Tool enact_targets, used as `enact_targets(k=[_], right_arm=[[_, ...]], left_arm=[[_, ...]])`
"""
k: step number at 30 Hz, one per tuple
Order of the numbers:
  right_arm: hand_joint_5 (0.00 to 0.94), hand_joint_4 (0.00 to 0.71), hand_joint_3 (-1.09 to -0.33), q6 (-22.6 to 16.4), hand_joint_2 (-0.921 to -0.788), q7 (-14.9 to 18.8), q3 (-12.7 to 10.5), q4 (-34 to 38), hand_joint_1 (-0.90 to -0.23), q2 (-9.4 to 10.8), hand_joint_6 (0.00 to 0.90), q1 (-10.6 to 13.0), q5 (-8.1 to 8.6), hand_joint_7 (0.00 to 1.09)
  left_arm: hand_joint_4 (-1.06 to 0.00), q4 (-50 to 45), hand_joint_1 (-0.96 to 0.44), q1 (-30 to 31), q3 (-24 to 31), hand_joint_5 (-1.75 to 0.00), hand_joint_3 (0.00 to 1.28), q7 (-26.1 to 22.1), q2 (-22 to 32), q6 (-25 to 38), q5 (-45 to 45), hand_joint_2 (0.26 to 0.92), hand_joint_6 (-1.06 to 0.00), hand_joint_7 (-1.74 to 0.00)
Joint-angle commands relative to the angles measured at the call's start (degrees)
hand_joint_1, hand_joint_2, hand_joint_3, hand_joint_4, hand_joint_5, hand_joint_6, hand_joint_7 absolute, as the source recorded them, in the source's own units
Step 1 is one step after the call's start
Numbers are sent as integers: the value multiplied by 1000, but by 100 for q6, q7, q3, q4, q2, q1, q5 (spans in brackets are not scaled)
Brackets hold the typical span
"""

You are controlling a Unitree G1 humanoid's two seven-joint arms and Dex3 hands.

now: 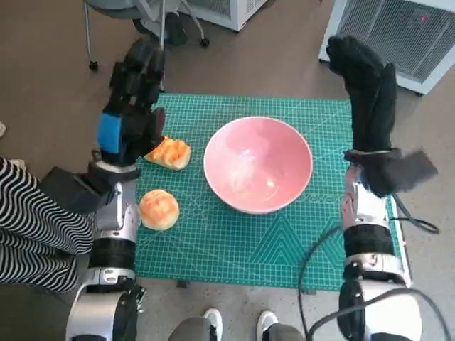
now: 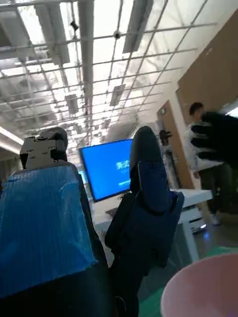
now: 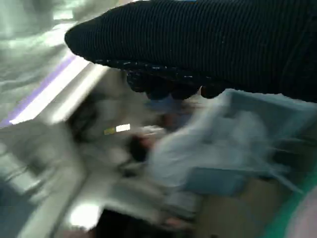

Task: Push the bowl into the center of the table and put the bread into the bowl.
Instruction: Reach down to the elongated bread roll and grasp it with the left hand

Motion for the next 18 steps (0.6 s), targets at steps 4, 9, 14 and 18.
enact_targets(k=[4, 9, 14, 18], right_arm=[[19, 204, -696, 225, -921, 169, 228, -1700, -818, -220, 49, 802, 0, 553], [19, 208, -689, 485, -921, 137, 293, -2167, -832, -301, 49, 1024, -4, 554], [18, 210, -687, 595, -921, 116, 334, -2351, -833, -334, 48, 1119, -17, 554], [16, 208, -687, 656, -921, 100, 369, -2449, -832, -331, 40, 1162, -26, 550]], left_arm=[[-140, 173, -727, -743, -237, -18, 403, -479, -122, 72, -35, 921, -5, -386], [-134, 90, -713, -842, -309, -14, 416, -598, -188, 146, -57, 921, 0, -407], [-128, 56, -694, -926, -337, -12, 436, -657, -253, 226, -70, 921, 1, -451], [-124, 57, -679, -978, -345, -11, 446, -725, -299, 259, -106, 921, 1, -459]])
